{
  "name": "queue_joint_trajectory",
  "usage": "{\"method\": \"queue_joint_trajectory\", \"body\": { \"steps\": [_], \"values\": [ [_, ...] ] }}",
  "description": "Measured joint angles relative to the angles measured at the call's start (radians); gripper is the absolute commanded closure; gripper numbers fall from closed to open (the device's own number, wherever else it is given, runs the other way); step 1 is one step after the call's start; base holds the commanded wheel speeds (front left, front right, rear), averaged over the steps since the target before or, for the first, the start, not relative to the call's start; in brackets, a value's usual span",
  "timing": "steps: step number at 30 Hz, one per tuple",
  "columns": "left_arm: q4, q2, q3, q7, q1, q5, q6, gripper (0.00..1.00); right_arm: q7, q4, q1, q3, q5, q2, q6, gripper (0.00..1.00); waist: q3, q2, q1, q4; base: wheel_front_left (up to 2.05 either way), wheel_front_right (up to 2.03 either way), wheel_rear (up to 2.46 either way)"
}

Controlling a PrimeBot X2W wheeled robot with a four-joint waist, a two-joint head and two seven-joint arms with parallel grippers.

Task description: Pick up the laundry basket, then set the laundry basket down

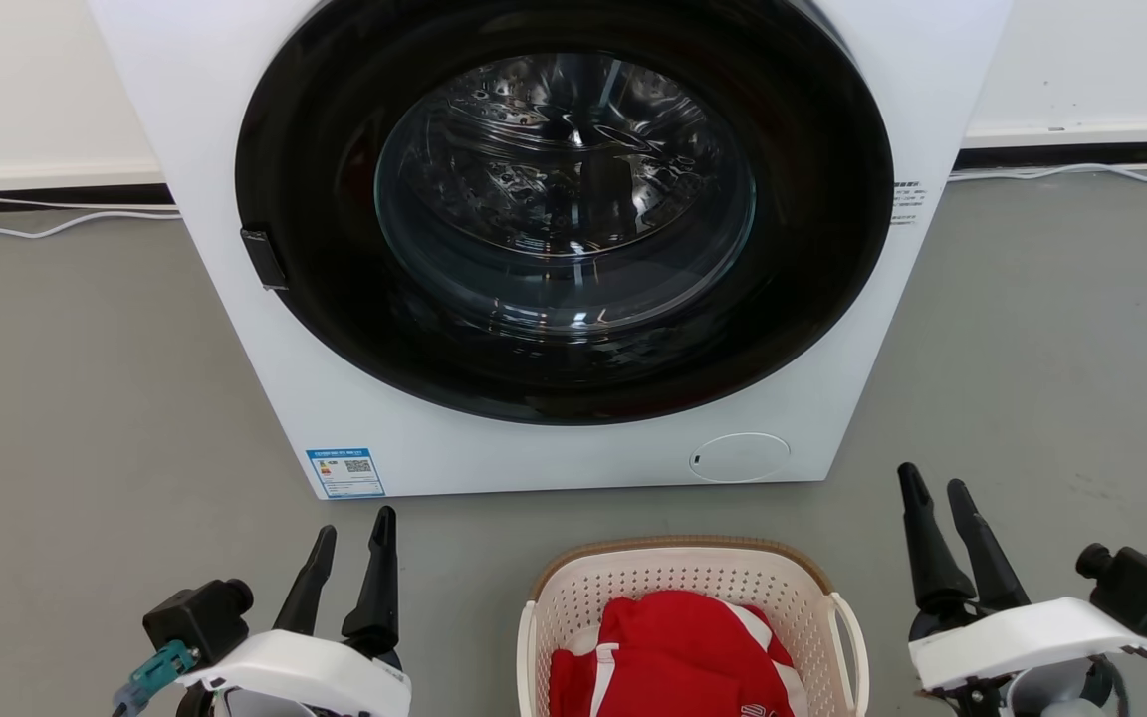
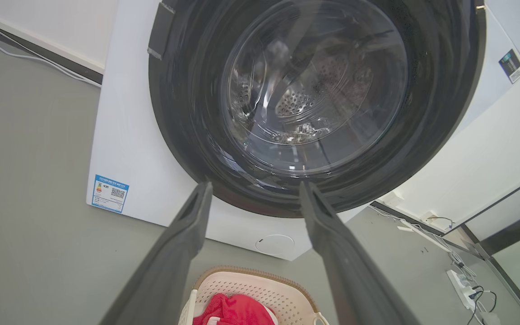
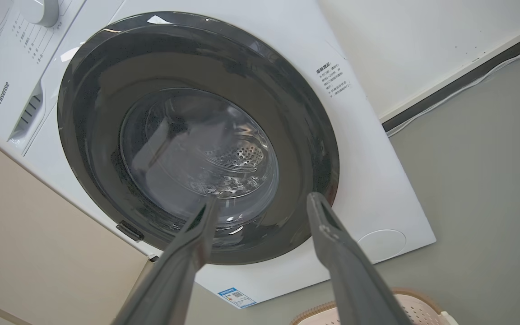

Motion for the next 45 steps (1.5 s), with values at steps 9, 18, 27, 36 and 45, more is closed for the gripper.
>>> {"method": "queue_joint_trajectory", "body": {
  "steps": [9,18,27,36,45],
  "values": [
    [-0.015,0.001,-0.014,-0.025,-0.001,0.100,0.011,0.00,-0.021,0.000,-0.002,0.017,-0.102,-0.005,0.000,0.00,0.004,0.0000,0.0000,-0.011,0.00,0.00,0.00],
    [-0.031,0.002,-0.035,-0.053,-0.001,0.190,0.030,0.00,-0.050,0.007,-0.003,0.022,-0.206,-0.008,0.000,0.00,0.006,0.0000,0.0000,-0.020,0.00,0.00,0.00],
    [-0.042,0.004,-0.066,-0.074,-0.002,0.285,0.044,0.00,-0.074,0.016,-0.004,0.041,-0.307,-0.014,0.000,0.00,0.005,0.0000,0.0000,-0.023,0.00,0.00,0.00],
    [-0.057,0.005,-0.082,-0.105,-0.002,0.375,0.064,0.00,-0.102,0.019,-0.006,0.043,-0.413,-0.019,0.000,0.00,0.003,0.0000,0.0000,-0.028,0.00,0.00,0.00],
    [-0.064,0.006,-0.095,-0.119,-0.002,0.434,0.072,0.00,-0.118,0.018,-0.024,0.047,-0.478,-0.024,0.000,0.00,0.005,0.0000,0.0000,-0.031,0.00,0.00,0.00]
  ]
}}
